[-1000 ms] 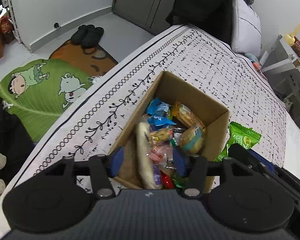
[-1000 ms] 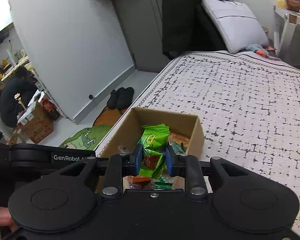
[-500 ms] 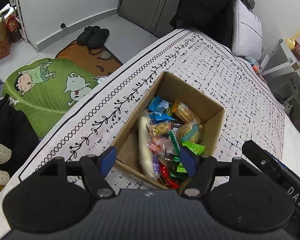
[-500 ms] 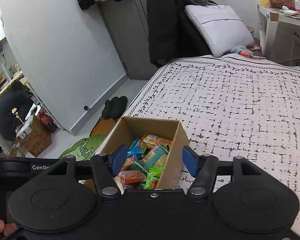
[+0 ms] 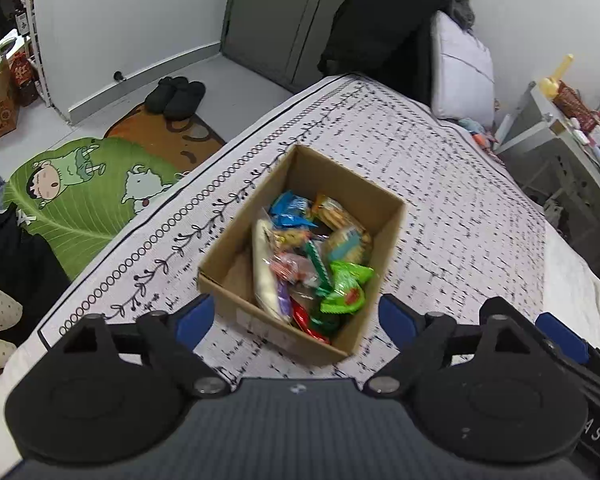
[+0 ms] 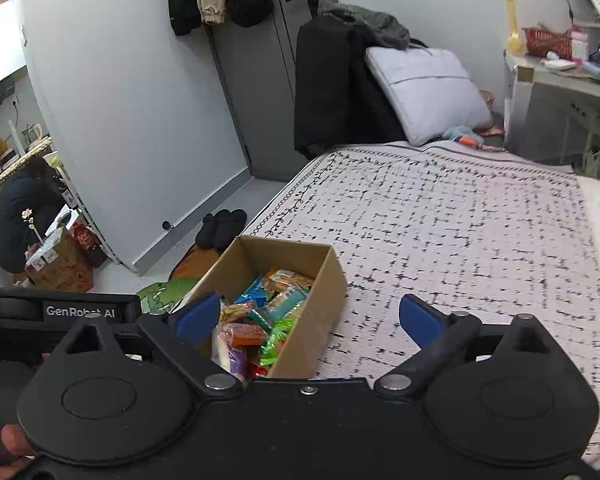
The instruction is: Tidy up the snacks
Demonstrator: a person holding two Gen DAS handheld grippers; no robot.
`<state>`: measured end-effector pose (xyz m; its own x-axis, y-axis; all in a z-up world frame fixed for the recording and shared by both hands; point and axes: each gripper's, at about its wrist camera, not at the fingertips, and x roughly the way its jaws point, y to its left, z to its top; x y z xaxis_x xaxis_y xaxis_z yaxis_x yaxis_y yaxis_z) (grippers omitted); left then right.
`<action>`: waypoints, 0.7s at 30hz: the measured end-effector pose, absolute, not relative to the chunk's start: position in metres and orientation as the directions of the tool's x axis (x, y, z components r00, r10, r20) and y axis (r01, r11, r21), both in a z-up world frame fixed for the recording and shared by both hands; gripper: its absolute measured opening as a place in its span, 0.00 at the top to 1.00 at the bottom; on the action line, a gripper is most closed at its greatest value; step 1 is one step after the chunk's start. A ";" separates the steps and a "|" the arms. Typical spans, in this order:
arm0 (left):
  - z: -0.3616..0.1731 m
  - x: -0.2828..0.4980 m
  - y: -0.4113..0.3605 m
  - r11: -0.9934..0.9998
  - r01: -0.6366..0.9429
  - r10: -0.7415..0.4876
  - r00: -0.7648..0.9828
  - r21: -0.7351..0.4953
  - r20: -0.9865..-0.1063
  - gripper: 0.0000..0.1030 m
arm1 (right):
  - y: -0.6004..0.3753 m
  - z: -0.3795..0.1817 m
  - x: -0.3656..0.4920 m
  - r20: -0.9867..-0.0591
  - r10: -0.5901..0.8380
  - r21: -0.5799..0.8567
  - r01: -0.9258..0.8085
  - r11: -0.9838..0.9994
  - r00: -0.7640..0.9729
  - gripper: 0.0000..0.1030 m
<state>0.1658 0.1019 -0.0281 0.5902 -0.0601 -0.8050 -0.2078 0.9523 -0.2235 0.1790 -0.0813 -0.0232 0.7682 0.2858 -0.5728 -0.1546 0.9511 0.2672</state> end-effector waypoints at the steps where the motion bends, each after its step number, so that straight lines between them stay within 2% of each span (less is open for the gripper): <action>1: -0.026 0.162 0.100 0.953 -0.204 -0.061 0.595 -0.224 -0.801 0.10 | -0.083 -0.021 0.176 -0.570 0.281 0.261 -0.154 0.953 0.772 0.04; 4: -0.020 0.149 0.095 0.954 -0.193 -0.066 0.611 -0.230 -0.789 0.07 | -0.090 -0.013 0.165 -0.555 0.269 0.251 -0.150 0.956 0.788 0.00; 14: -0.002 0.111 0.077 0.966 -0.155 -0.052 0.670 -0.208 -0.740 0.04 | -0.106 -0.004 0.123 -0.523 0.240 0.195 -0.159 0.968 0.818 0.00; 16: -0.002 0.104 0.073 0.965 -0.151 -0.057 0.676 -0.213 -0.734 0.00 | -0.108 -0.004 0.115 -0.518 0.227 0.178 -0.156 0.972 0.825 0.00; 21: -0.003 0.088 0.064 0.967 -0.141 -0.060 0.685 -0.213 -0.726 0.00 | -0.113 0.000 0.100 -0.495 0.211 0.157 -0.153 0.976 0.843 0.00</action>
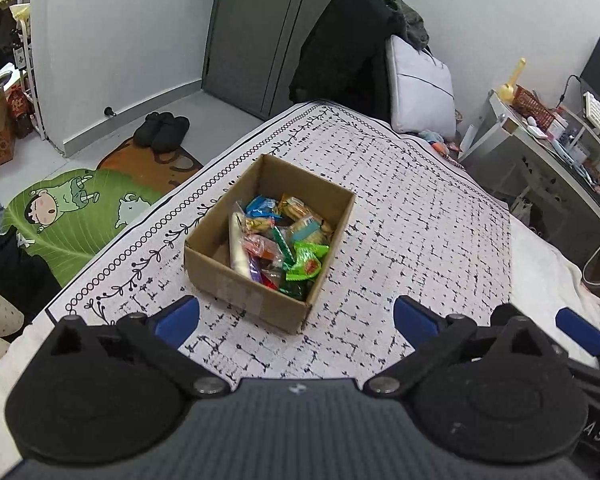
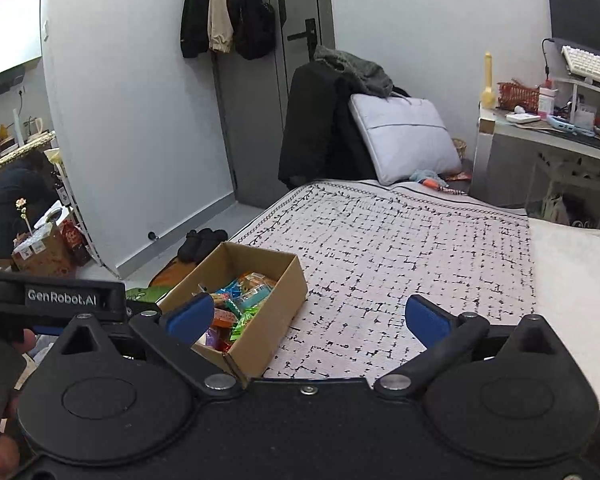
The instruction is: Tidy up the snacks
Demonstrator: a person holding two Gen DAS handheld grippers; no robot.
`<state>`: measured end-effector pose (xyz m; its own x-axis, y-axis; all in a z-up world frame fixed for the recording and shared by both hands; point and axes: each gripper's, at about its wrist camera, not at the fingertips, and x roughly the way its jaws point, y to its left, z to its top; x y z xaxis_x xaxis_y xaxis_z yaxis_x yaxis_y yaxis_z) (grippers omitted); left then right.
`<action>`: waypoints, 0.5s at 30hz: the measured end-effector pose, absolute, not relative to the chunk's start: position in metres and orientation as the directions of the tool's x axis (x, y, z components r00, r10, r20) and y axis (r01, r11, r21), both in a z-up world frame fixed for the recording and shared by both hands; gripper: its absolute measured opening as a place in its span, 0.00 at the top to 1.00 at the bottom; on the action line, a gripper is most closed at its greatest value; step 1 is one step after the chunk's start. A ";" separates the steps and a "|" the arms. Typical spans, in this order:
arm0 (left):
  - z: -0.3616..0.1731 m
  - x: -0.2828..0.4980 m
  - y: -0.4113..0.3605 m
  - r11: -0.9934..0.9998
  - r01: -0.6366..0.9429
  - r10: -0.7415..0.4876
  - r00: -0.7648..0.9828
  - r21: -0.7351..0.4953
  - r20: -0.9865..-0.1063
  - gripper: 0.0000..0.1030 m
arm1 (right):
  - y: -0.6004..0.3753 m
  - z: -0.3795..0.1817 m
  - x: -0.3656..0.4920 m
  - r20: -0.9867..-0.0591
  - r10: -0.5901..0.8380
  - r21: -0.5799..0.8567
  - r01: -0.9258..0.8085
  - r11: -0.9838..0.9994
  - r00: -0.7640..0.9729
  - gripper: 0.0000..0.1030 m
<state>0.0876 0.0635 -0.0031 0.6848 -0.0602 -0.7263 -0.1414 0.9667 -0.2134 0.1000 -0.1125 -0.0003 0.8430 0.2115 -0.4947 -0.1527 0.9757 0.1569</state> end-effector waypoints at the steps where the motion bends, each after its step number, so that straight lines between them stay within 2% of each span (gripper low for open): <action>1: -0.003 0.083 0.061 0.969 -0.136 -0.058 0.690 -0.208 -0.721 0.00 | -0.115 -0.001 0.097 -0.492 0.209 0.157 -0.150 0.976 0.845 0.00; 15: 0.006 0.054 0.056 0.976 -0.116 -0.040 0.735 -0.184 -0.677 0.00 | -0.137 -0.011 0.075 -0.484 0.151 0.146 -0.090 0.985 0.862 0.00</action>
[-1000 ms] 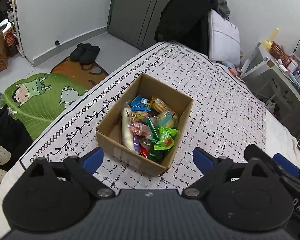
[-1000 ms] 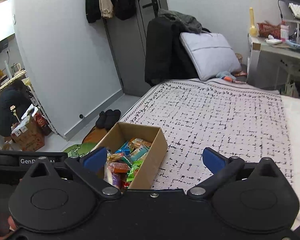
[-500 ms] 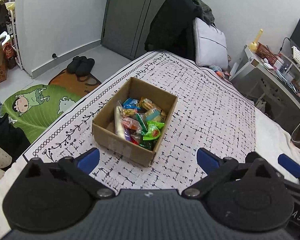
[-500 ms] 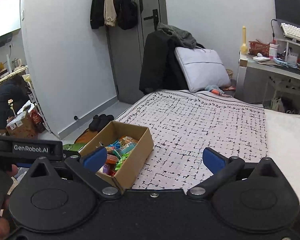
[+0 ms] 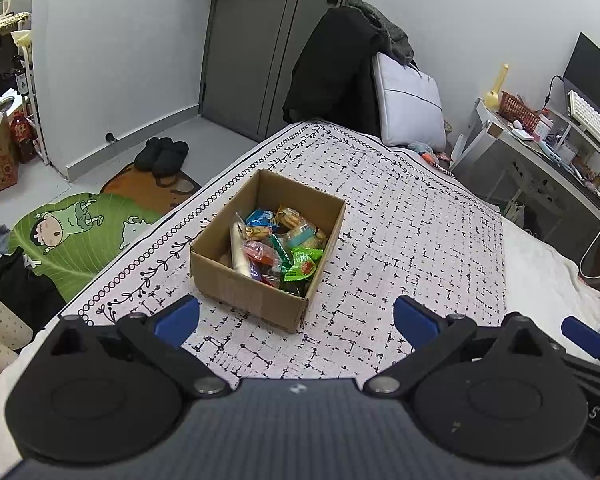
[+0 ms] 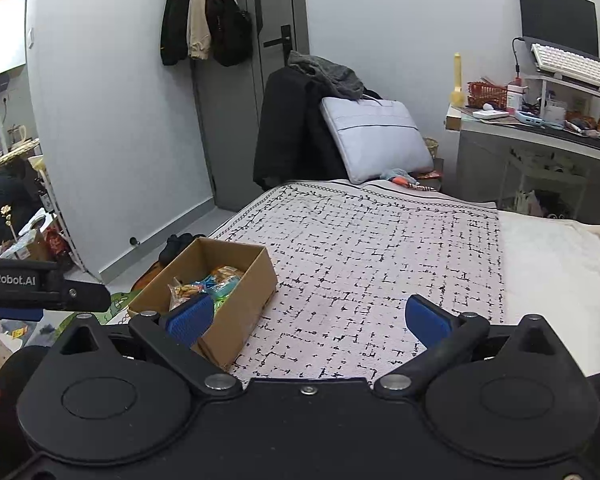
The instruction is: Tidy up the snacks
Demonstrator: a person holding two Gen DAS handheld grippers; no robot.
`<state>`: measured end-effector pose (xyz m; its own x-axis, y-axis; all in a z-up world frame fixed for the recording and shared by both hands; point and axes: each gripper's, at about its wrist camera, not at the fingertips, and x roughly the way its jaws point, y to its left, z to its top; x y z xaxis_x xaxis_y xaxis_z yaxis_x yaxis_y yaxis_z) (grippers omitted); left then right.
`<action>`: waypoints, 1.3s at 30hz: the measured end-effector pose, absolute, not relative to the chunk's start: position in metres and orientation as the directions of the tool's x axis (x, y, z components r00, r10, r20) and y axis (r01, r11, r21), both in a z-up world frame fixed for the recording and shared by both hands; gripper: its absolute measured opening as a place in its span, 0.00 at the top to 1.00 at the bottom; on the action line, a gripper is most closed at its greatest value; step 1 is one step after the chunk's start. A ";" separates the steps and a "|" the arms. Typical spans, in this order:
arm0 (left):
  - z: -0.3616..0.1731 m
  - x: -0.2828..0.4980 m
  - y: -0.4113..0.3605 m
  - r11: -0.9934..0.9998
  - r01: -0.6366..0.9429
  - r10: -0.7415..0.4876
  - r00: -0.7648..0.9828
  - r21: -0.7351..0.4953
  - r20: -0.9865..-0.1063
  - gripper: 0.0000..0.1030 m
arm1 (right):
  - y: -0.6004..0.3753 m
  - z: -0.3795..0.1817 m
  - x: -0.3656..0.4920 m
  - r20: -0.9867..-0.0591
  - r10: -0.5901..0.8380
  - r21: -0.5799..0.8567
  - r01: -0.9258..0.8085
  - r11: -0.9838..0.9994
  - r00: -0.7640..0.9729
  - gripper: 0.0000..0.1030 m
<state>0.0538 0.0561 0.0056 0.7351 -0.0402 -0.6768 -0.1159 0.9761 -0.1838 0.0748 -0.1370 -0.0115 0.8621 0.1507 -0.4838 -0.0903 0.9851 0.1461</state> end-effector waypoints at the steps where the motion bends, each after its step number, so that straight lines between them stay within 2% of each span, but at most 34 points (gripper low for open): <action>1: 0.006 0.053 0.056 0.977 -0.113 -0.041 0.736 -0.182 -0.676 0.00 | -0.137 -0.012 0.072 -0.482 0.148 0.146 -0.088 0.985 0.864 0.00; 14: 0.007 0.044 0.047 0.991 -0.091 0.006 0.764 -0.099 -0.645 0.00 | -0.140 -0.013 0.070 -0.475 0.145 0.148 -0.083 0.985 0.868 0.00; 39: 0.011 0.040 0.052 0.990 -0.101 0.014 0.775 -0.102 -0.632 0.00 | -0.141 -0.015 0.070 -0.465 0.178 0.165 -0.113 0.980 0.867 0.00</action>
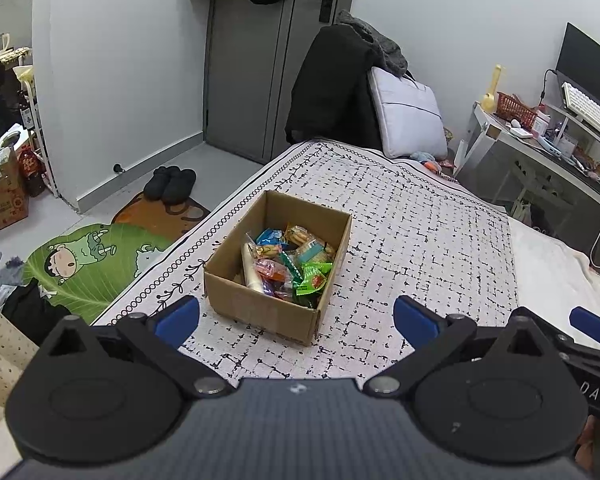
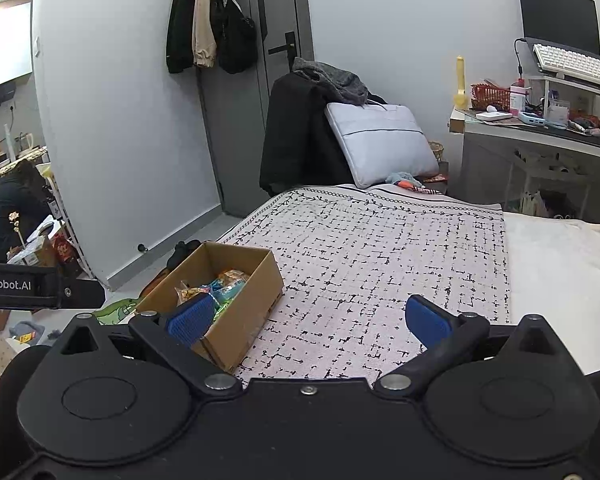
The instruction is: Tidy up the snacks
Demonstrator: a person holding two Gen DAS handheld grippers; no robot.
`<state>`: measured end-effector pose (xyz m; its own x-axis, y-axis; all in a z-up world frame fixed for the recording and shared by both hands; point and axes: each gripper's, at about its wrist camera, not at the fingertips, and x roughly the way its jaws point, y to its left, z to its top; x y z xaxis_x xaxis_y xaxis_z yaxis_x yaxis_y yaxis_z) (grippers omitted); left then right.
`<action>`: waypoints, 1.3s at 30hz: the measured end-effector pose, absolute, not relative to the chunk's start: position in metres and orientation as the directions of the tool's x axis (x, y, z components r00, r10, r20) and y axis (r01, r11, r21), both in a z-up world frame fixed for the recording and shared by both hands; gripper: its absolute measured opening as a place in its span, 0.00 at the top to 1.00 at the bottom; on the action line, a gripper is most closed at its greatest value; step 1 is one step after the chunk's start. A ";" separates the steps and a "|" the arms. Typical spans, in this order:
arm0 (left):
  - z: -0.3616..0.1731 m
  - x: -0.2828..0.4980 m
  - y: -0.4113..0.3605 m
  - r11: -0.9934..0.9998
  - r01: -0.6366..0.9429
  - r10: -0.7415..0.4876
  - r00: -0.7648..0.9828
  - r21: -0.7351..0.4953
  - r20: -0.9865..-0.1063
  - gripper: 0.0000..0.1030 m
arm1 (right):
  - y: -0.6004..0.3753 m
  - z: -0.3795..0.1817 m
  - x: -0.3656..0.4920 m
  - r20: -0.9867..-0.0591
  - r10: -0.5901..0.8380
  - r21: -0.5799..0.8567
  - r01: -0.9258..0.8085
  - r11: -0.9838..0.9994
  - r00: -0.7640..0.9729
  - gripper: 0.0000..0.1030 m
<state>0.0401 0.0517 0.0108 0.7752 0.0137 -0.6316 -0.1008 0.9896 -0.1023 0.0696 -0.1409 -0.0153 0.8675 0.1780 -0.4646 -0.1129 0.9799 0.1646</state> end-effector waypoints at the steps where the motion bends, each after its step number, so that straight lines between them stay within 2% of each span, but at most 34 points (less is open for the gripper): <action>1: 0.011 0.040 0.052 0.990 -0.101 0.014 0.775 -0.101 -0.632 0.00 | -0.140 -0.015 0.070 -0.464 0.178 0.164 -0.113 0.980 0.868 0.00; 39: 0.015 0.033 0.048 0.994 -0.082 0.020 0.778 -0.069 -0.628 0.00 | -0.140 -0.012 0.065 -0.454 0.181 0.169 -0.115 0.979 0.872 0.00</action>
<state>0.0330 0.0475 0.0150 0.7776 0.0204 -0.6284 -0.0820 0.9942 -0.0692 0.0654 -0.1399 -0.0116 0.8723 0.1812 -0.4542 -0.1155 0.9789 0.1687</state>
